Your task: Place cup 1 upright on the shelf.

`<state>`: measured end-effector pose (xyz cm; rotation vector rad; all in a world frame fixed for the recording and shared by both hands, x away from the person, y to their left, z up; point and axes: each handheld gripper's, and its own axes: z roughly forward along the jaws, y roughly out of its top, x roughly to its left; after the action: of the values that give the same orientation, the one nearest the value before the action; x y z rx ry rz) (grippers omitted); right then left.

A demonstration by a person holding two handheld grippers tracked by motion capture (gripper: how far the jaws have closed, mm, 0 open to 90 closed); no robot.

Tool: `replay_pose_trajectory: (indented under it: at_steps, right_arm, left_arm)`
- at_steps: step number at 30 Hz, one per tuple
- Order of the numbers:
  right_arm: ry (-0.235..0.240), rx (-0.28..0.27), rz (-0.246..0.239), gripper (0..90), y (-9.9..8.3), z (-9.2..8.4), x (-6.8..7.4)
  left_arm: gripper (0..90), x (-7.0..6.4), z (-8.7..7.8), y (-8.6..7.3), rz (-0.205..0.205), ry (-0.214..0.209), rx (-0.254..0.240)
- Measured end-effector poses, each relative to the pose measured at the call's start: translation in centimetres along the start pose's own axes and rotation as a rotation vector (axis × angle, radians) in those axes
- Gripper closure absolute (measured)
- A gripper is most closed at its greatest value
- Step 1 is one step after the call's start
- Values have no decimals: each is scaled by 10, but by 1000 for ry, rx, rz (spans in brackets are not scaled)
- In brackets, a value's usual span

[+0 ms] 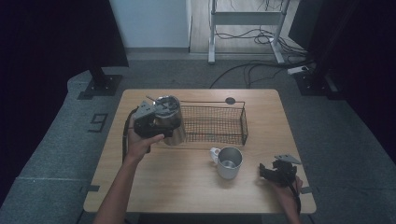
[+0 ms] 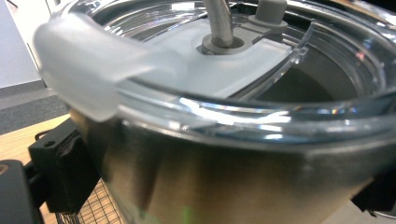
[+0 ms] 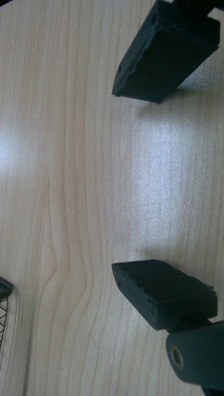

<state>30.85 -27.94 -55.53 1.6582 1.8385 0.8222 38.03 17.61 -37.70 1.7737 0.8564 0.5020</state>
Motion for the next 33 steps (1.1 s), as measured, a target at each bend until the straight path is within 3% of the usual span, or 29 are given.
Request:
replay_pose_trajectory:
  at_steps: [33]
  right_arm:
    - [-2,-4,-1,129,0,0,0]
  left_arm:
    - [39,11,25,12,-7,22,26]
